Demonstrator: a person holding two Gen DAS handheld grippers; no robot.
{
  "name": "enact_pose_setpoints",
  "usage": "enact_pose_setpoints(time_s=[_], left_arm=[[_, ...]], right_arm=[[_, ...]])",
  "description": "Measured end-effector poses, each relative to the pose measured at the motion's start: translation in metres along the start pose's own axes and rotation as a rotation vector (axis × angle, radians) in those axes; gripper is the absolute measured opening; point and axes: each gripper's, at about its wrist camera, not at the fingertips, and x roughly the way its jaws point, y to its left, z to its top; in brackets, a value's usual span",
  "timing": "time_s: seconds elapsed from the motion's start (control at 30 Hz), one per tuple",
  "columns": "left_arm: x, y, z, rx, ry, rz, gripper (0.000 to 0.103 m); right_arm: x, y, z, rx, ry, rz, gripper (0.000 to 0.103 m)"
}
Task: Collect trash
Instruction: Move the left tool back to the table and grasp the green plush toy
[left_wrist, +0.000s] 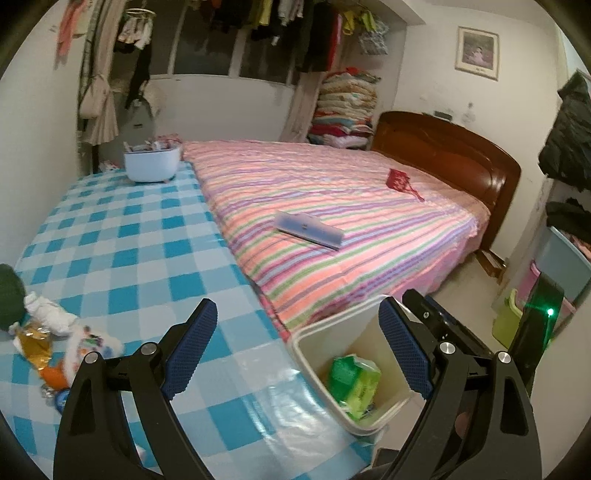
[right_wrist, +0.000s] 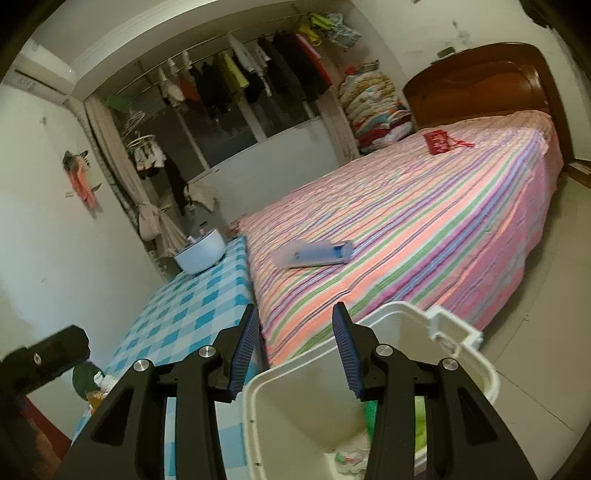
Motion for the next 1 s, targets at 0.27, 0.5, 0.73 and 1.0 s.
enact_pose_setpoints(time_s=[0.27, 0.5, 0.73, 1.0], left_arm=[[-0.023, 0.057, 0.006, -0.080, -0.024, 0.142, 0.088], [-0.042, 0.130, 0.005, -0.158, -0.034, 0.357, 0.088], [-0.062, 0.213, 0.007, -0.163, -0.013, 0.576, 0.088], [-0.056, 0.314, 0.010, -0.218, 0.109, 0.694, 0.088]], right_arm=[[0.017, 0.033, -0.012, -0.034, 0.045, 0.060, 0.041], [0.029, 0.062, -0.024, -0.071, 0.084, 0.107, 0.050], [0.044, 0.089, -0.038, -0.096, 0.131, 0.152, 0.056], [0.058, 0.118, -0.055, -0.142, 0.182, 0.191, 0.057]])
